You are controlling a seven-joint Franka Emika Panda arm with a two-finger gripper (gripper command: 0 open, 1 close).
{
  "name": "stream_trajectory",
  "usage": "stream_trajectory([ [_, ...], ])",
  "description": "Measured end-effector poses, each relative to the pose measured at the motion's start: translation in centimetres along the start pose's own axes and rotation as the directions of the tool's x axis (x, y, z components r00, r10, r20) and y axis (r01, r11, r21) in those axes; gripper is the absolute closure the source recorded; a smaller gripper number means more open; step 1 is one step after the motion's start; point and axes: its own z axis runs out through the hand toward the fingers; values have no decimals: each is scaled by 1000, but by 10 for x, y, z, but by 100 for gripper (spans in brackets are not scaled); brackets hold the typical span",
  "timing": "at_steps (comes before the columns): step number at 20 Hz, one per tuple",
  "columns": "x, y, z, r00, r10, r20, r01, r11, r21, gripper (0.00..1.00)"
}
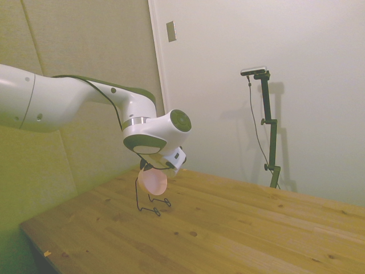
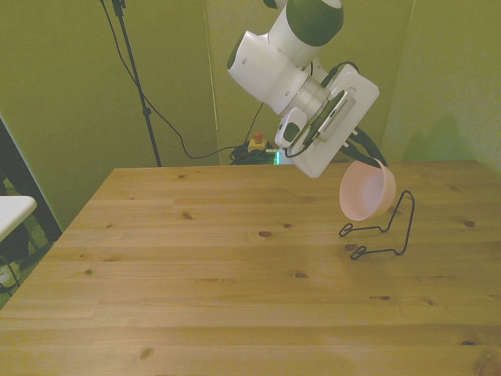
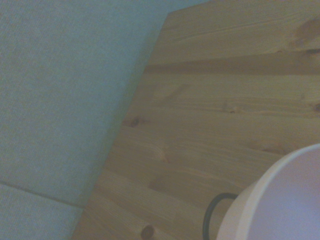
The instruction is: Load the bowl
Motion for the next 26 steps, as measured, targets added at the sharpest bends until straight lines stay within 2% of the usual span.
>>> stream_trajectory([
  [10,7,7,28,999,14,35,-16,999,50,100],
  [26,13,31,52,998,59,39,-61,997,54,100],
])
